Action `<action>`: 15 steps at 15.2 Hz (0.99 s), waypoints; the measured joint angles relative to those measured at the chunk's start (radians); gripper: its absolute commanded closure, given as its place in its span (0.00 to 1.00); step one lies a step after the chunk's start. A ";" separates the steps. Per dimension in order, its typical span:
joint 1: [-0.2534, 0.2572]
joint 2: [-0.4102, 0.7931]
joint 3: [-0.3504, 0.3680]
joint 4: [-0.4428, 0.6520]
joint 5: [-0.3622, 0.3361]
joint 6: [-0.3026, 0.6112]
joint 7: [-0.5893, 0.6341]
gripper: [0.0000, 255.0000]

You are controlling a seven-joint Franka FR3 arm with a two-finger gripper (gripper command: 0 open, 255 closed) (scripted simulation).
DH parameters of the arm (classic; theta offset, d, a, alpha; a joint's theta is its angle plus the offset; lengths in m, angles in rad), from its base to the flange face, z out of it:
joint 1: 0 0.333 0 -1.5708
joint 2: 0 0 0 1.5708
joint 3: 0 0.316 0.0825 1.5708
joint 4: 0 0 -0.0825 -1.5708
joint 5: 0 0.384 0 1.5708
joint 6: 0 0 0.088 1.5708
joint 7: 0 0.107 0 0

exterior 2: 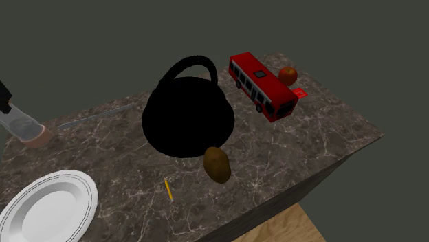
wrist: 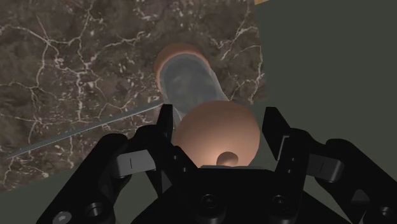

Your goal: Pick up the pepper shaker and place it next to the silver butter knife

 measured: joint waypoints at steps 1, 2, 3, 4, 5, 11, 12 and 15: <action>0.000 0.000 0.000 -0.012 0.001 0.012 -0.002 1.00; 0.000 0.004 0.000 -0.020 0.001 0.024 -0.004 1.00; -0.001 0.004 0.000 -0.032 0.002 0.035 -0.006 1.00; -0.001 0.005 0.000 -0.038 0.002 0.042 -0.007 1.00; -0.001 0.004 0.000 -0.042 0.003 0.046 -0.007 1.00; -0.001 0.005 0.000 -0.043 0.003 0.049 -0.008 0.00; -0.001 0.005 0.000 -0.043 0.003 0.049 -0.008 0.00; -0.001 0.005 0.000 -0.043 0.003 0.049 -0.008 0.00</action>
